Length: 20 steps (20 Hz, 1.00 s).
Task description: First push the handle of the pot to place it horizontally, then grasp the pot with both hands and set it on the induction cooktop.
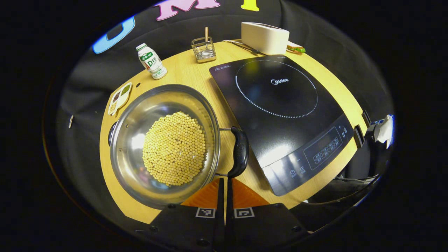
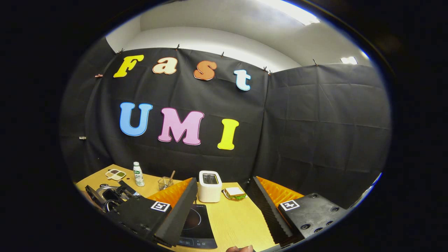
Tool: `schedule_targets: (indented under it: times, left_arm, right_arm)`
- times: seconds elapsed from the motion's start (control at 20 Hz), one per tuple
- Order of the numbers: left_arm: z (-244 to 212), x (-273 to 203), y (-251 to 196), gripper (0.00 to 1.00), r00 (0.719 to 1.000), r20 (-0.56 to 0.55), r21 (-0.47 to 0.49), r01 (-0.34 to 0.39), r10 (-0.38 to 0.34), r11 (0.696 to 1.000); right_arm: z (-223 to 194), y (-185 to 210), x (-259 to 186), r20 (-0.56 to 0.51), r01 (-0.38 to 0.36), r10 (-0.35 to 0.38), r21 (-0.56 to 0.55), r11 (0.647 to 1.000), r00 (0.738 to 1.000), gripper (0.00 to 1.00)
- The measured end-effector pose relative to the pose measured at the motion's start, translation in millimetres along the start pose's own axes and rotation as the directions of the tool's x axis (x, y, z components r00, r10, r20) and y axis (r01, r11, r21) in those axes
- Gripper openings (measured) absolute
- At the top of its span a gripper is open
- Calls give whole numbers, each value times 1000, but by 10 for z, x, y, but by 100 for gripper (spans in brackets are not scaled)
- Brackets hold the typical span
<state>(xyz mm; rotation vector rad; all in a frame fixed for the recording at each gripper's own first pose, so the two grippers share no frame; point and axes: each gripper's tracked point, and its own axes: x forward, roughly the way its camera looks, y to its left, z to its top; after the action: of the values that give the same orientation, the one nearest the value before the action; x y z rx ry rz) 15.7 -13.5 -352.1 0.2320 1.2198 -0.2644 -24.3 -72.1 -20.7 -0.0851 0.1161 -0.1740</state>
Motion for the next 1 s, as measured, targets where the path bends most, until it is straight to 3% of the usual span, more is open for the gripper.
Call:
schedule_targets:
  times: [0.5, 1.0]
  left_arm:
    - [550, 183, 76, 5, 998, 36, -24, -41, 42, 999]
    - [909, 306, 188, 5, 995, 76, -51, -57, 61, 997]
  right_arm:
    - [-79, -162, 22, -27, 33, -33, -5, 999, 999, 98]
    - [-112, 38, 31, -39, 1, -3, -35, 999, 999, 98]
